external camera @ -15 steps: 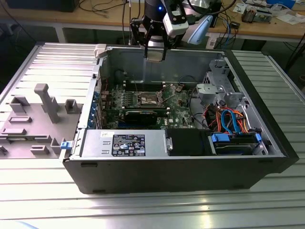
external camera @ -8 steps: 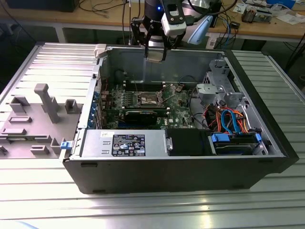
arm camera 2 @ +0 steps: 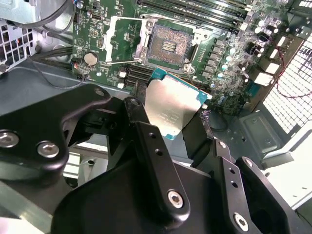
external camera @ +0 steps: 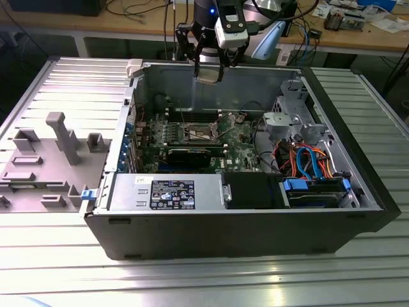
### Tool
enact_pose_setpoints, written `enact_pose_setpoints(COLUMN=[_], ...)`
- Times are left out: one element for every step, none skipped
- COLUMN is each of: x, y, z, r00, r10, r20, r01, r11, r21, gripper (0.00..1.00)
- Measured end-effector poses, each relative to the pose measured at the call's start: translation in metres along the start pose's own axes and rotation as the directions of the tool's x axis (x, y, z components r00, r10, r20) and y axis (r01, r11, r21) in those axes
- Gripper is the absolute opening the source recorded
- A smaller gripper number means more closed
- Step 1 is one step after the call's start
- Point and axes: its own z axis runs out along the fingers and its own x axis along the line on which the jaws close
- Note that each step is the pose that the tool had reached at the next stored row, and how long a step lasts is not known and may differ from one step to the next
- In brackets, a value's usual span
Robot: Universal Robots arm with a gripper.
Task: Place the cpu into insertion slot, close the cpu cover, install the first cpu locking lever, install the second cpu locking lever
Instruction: 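Place the cpu into insertion slot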
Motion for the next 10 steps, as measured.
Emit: enact_pose_setpoints(x=[0.0000,0.0000,0.0000,0.0000,0.0000,0.0000,0.0000,0.0000,0.0000,0.0000], y=[0.0000,0.0000,0.0000,0.0000,0.0000,0.0000,0.0000,0.0000,0.0000,0.0000], z=[0.0000,0.0000,0.0000,0.0000,0.0000,0.0000,0.0001,0.0001,0.0001,0.0001], r00=[1.0000,1.0000,1.0000,1.0000,0.9999,0.9995,0.9986,0.9965,0.9960,0.9960], r10=[0.000,0.000,0.003,0.006,0.012,0.030,0.052,0.083,0.089,0.089], r20=[0.0000,0.0000,0.0003,0.0006,0.0011,0.0027,0.0046,0.0073,0.0078,0.0078], r01=[0.000,0.000,-0.003,-0.006,-0.012,-0.030,-0.052,-0.083,-0.089,-0.089], r11=[1.0000,1.0000,1.0000,1.0000,0.9999,0.9995,0.9986,0.9966,0.9961,0.9960], r21=[0.0000,0.0000,-0.0001,-0.0002,-0.0002,-0.0006,-0.0011,-0.0018,-0.0021,-0.0020], gripper=[0.54,0.54,0.54,0.54,0.54,0.54,0.54,0.54,0.54,0.54])
